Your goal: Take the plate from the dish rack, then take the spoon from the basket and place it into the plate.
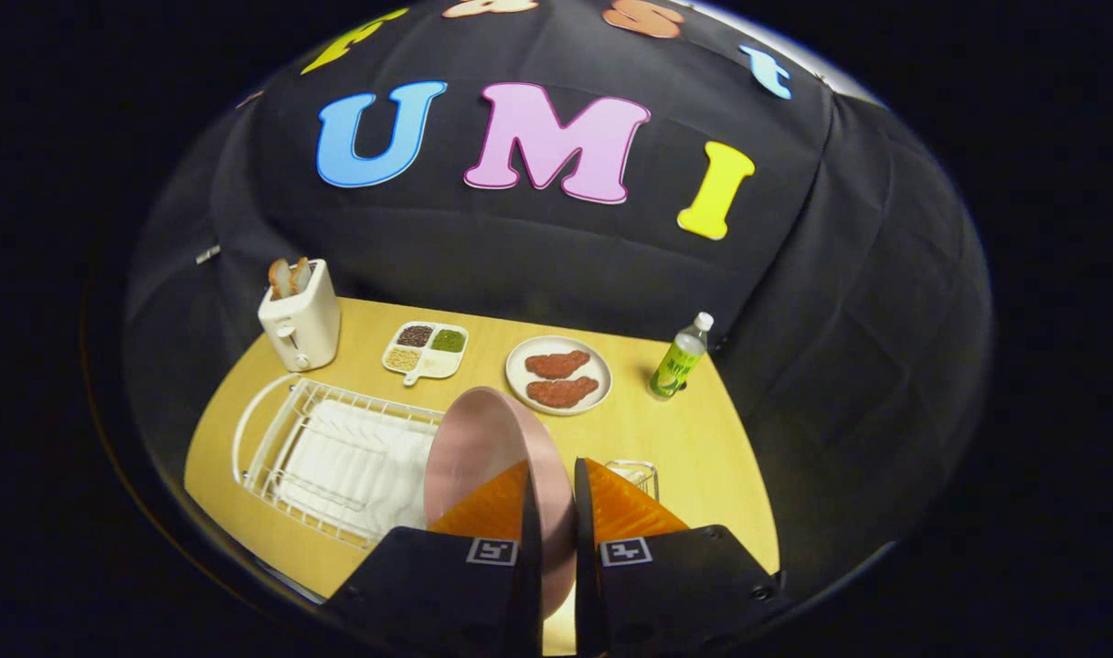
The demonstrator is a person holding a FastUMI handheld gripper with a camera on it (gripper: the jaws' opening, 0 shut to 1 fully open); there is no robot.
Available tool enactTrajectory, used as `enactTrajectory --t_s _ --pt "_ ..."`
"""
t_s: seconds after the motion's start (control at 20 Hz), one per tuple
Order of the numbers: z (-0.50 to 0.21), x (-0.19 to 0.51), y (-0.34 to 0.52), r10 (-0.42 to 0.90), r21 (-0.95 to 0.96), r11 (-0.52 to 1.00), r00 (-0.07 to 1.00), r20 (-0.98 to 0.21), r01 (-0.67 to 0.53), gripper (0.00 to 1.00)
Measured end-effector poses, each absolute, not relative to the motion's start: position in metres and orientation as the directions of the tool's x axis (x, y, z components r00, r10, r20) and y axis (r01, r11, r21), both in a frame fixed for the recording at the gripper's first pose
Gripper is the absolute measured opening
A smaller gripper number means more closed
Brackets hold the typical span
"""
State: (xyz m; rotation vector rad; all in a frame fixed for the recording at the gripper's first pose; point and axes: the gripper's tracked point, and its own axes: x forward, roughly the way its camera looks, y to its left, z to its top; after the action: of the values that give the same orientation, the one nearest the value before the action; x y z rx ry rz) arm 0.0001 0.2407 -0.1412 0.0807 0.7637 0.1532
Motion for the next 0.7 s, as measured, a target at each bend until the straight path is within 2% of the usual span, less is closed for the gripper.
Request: enactTrajectory --t_s 0.2,0.45,0.7 --pt "-0.165 -0.057 0.228 0.263 0.258 0.96 0.648 -0.714 -0.106 0.18" --pt "-0.215 -0.138 0.232 0.378 0.4 0.914 0.499 -0.78 -0.068 0.18" --pt "-0.275 -0.174 0.263 0.462 0.499 0.866 0.384 -0.8 -0.003 0.18"
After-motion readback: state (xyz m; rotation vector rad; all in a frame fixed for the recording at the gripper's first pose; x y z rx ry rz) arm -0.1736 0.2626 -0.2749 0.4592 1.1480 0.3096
